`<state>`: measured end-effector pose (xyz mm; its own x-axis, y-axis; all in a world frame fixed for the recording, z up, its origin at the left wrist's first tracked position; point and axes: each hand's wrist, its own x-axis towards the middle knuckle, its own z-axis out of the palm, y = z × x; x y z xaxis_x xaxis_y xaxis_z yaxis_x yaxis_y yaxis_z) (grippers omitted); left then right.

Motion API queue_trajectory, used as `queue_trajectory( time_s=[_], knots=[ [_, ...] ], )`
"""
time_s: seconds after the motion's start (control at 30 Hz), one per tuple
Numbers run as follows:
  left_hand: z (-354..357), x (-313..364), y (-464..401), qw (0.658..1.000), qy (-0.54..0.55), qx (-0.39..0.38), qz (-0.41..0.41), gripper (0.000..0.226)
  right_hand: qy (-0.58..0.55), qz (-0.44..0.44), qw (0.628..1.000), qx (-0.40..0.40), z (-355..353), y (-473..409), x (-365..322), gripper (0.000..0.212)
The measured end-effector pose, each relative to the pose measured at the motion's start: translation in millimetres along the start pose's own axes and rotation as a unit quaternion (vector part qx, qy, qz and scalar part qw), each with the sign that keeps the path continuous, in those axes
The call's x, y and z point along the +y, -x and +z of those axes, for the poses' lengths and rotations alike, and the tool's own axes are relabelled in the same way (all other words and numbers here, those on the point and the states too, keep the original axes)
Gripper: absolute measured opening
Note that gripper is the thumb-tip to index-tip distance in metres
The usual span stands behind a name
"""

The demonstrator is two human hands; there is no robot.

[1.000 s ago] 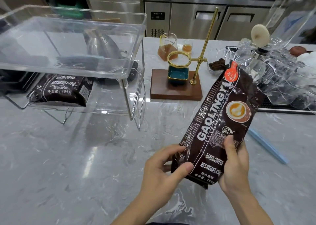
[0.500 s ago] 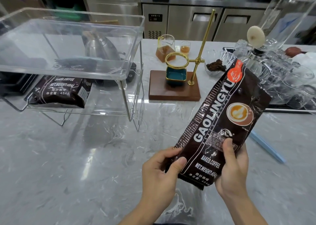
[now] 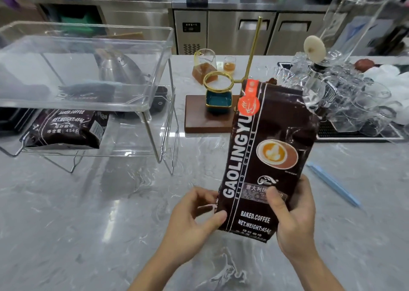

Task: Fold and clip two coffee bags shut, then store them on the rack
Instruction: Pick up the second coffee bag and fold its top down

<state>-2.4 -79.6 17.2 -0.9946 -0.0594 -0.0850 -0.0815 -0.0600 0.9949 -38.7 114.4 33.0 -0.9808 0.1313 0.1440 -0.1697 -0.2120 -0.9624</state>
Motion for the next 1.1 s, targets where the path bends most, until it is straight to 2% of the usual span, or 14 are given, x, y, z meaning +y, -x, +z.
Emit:
queue_trajectory(
  time_s=[0.07, 0.13, 0.23, 0.37, 0.53, 0.67, 0.8, 0.93, 1.1],
  knots=[
    [-1, 5, -5, 0.999, -0.036, -0.033, 0.022, 0.06, -0.013, 0.002, 0.999, -0.047, 1, -1, -4, 0.039],
    [4, 10, -9, 0.997, -0.053, -0.042, 0.046, 0.072, -0.019, 0.008, 0.993, -0.118, 3, 0, -4, 0.041],
    [9, 12, -13, 0.999, -0.027, -0.009, 0.045, 0.061, 0.01, 0.033, 0.985, -0.171, 7, 3, 0, 0.044],
    [7, 5, -14, 0.999, 0.008, -0.024, 0.037, 0.061, 0.109, 0.039, 0.98, -0.163, 10, 7, 4, 0.048],
    [8, 2, -11, 0.999, 0.028, -0.028, 0.029, 0.055, 0.089, 0.054, 0.982, -0.157, 13, 8, 1, 0.043],
    [4, 17, -16, 0.998, 0.01, -0.027, 0.058, 0.055, 0.074, 0.062, 0.981, -0.168, 20, 2, -13, 0.067],
    [-6, 23, -16, 0.998, -0.029, -0.019, 0.061, 0.069, 0.11, 0.001, 0.981, -0.163, 17, 1, -24, 0.063],
    [-9, 39, -18, 0.993, -0.03, -0.016, 0.115, 0.057, 0.123, -0.029, 0.976, -0.176, 14, 3, -28, 0.06],
    [-13, 43, -18, 0.995, -0.031, -0.025, 0.096, 0.046, 0.158, -0.046, 0.969, -0.184, 13, 1, -41, 0.046]
  ],
)
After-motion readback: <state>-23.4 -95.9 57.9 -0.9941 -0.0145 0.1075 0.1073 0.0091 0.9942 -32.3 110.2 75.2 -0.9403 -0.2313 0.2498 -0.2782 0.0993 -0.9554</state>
